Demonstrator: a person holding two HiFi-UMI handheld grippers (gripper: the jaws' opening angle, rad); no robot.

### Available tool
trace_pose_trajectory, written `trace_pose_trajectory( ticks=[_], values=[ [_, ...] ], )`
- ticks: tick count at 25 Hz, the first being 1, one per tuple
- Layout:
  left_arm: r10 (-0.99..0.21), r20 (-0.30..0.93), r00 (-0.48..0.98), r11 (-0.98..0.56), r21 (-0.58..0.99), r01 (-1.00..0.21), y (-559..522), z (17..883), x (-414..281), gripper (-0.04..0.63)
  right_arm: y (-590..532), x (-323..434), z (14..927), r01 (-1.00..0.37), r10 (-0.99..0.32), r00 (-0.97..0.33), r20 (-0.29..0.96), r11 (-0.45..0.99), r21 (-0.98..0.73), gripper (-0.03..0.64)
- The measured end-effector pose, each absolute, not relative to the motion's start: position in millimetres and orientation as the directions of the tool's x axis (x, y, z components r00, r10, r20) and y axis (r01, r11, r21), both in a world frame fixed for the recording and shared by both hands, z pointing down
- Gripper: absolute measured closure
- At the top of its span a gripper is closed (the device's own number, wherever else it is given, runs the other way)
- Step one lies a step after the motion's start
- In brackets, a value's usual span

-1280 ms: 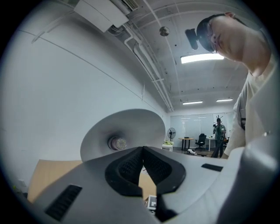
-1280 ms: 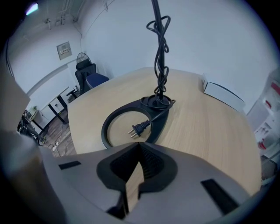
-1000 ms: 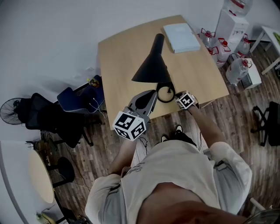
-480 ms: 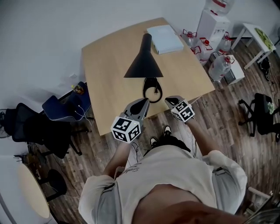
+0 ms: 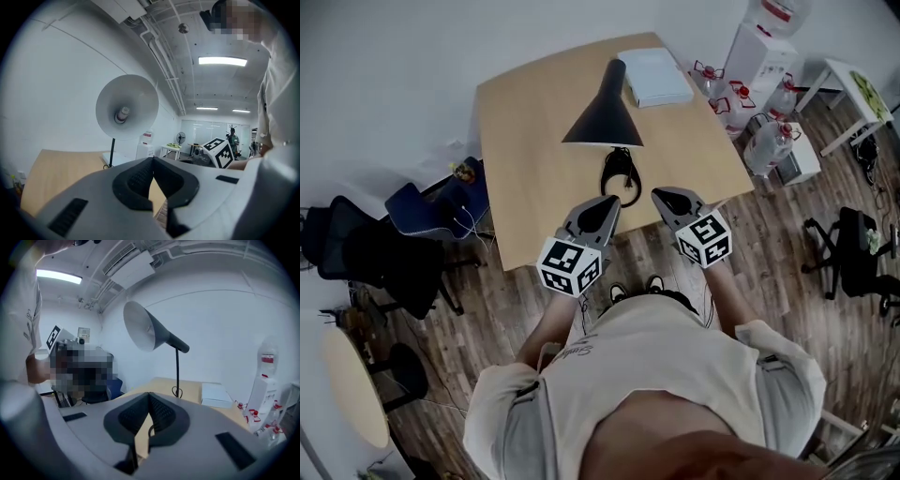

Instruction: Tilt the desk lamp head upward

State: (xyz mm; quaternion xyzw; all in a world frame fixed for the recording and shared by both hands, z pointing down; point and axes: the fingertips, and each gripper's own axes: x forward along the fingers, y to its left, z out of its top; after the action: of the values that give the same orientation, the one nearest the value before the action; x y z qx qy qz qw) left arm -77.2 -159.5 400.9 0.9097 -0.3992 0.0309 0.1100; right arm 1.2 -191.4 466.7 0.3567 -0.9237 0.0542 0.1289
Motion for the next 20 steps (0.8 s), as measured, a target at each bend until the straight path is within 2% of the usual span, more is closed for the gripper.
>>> trace_pose_trajectory(
  ticks=[20],
  values=[
    [-0.814, 0.055, 0.578, -0.570, 0.114, -0.814, -169.6, 357.9, -92.0, 0.581, -176.1, 11.2, 345.4, -0.639, -0.645, -0.764, 0.026, 0.761, 0.110, 0.621]
  ],
)
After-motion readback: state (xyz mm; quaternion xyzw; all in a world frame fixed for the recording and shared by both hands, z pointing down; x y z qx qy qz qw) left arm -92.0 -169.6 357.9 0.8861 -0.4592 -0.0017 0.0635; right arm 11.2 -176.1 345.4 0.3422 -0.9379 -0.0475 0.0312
